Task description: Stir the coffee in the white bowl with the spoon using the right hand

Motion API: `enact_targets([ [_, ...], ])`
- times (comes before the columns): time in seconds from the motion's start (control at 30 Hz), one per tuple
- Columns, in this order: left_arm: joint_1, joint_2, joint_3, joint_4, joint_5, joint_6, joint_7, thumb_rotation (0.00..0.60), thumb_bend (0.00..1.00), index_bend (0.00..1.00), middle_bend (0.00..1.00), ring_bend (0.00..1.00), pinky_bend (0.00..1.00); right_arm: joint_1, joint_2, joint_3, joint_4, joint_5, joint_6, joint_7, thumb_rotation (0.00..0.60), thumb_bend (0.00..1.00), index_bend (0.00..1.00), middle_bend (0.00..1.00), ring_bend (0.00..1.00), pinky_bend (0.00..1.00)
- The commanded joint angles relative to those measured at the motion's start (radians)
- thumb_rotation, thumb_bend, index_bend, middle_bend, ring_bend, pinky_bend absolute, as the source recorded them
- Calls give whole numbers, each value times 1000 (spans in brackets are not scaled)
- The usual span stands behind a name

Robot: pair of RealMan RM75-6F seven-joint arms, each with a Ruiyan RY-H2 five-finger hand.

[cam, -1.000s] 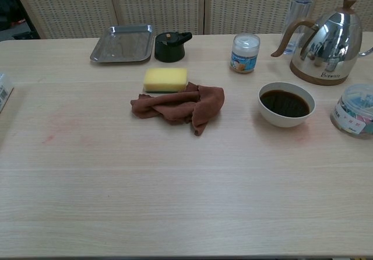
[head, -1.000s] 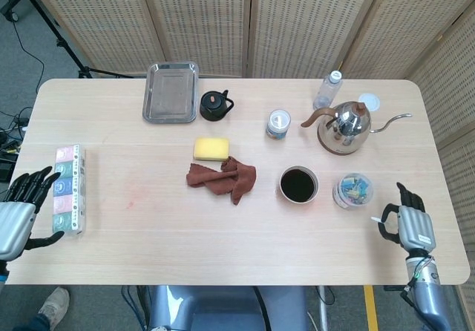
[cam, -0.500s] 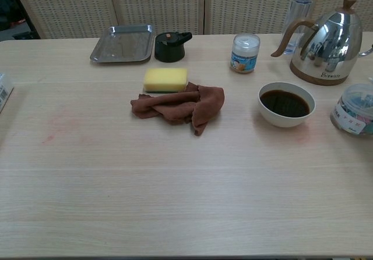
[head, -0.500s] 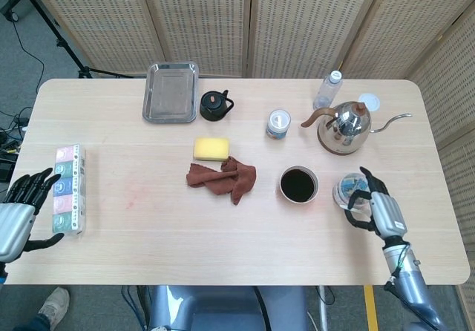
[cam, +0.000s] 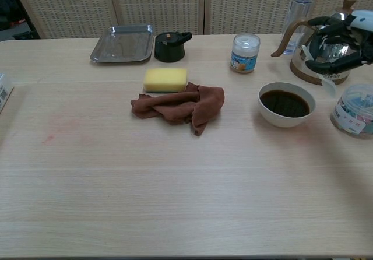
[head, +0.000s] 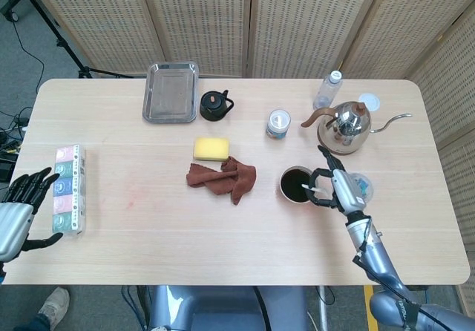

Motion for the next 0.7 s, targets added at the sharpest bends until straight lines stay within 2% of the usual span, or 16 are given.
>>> enact_targets([
  [0.03,-2,1,-2,1,-6,-4,-4,600,60,0,0,0,0,31,-49,42,30,24,18,17,600,636,671,0,0,0],
  [0.17,-7,2,-4,0,-14,-14,-2,600,60,0,0,0,0,69,-120,82,77,64,33,38,600,646,676,0,0,0],
  [0.37,-8,1,-4,-2,-19,-17,2,600,60,0,0,0,0,106,-190,106,134,101,27,78,600,654,679,0,0,0],
  [0.7,-13,3,-8,-2,-29,-24,0,600,59,0,0,0,0,124,-274,78,191,92,53,82,600,672,682,0,0,0],
])
